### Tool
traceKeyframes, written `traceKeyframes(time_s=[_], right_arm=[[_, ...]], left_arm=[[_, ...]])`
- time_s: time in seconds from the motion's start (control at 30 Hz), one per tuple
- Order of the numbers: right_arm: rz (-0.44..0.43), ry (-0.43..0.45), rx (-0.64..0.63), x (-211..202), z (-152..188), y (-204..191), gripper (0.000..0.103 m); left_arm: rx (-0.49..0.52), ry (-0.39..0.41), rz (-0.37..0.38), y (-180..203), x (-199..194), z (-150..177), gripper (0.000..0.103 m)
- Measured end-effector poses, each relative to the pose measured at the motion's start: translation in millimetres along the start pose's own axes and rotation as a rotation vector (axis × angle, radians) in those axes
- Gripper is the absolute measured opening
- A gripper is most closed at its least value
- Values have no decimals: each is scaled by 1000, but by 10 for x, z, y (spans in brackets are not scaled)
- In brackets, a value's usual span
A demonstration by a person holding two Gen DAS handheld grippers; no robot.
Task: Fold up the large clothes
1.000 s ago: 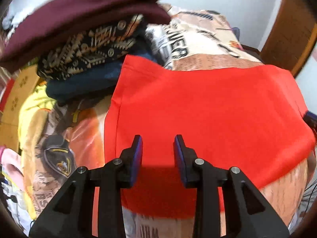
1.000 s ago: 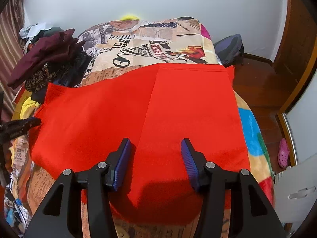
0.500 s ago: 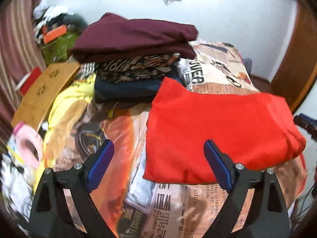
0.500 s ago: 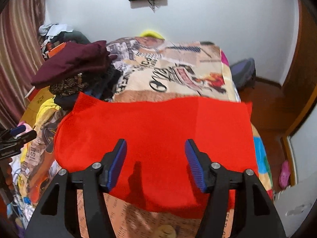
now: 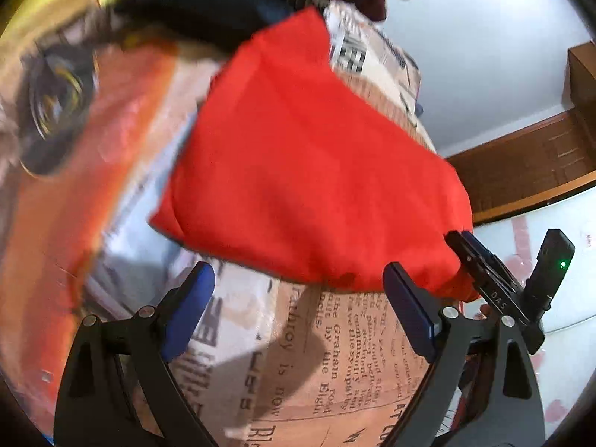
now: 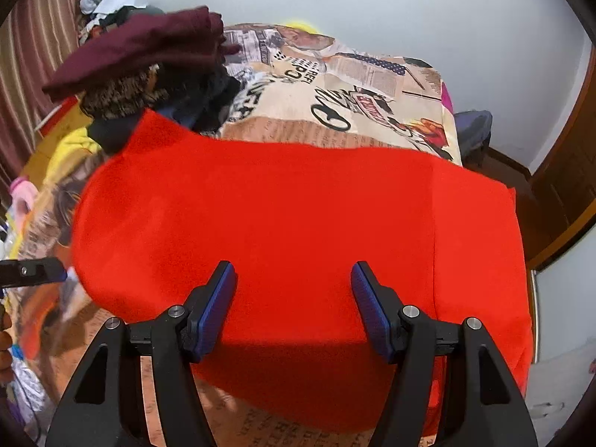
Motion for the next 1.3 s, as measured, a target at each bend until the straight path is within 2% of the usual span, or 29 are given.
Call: traceKeyframes(time_s=[0.07, 0.23, 0.37, 0.5, 0.57, 0.63, 0.7, 0.73, 0.8, 0.87, 0.97, 1.1, 1.3], right_arm=[[5, 12, -6, -8, 17, 13, 66], [0, 13, -2, -2, 22, 34, 70], [-3, 16, 2, -10, 28, 37, 73], [-10, 19, 5, 21, 12, 38, 74], [-9, 20, 2, 22, 13, 40, 74], [-8, 18, 0, 17, 11, 40, 74], [-12, 14, 1, 14, 9, 36, 74], [-15, 10, 1, 11, 6, 33, 74], [-26, -7, 8, 1, -11, 35, 74], [-39, -23, 16, -21, -33, 36, 74], [-52, -36, 13, -81, -94, 36, 74], [-47, -5, -20, -206, -228, -7, 74], [-105, -36, -75, -127, -239, -339, 74]], left_arm=[[-38, -16, 24, -22, 94, 36, 92], [-95, 20, 63, 5, 181, -69, 92], [-115, 43, 85, 48, 303, -210, 97], [-121, 91, 70, 13, 387, -435, 98], [-128, 131, 30, -19, 424, -522, 97], [-141, 165, -32, -59, 432, -562, 86], [-129, 191, -101, -66, 416, -582, 63], [-121, 199, -106, -32, 406, -590, 57], [-107, 218, -110, 66, 364, -609, 30], [-78, 238, -126, 150, 297, -640, 20], [-29, 285, -134, 307, 131, -743, 16], [43, 371, -107, 604, -261, -819, 15], [188, 519, -83, 1173, -882, -912, 15]])
Point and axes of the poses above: each gripper's, at about its wrist camera, not at the fingertips, and x roughly the way its jaws point, y to its right, z to its underside, the point moved 10 cm from there along x, roughly the way its jaws point
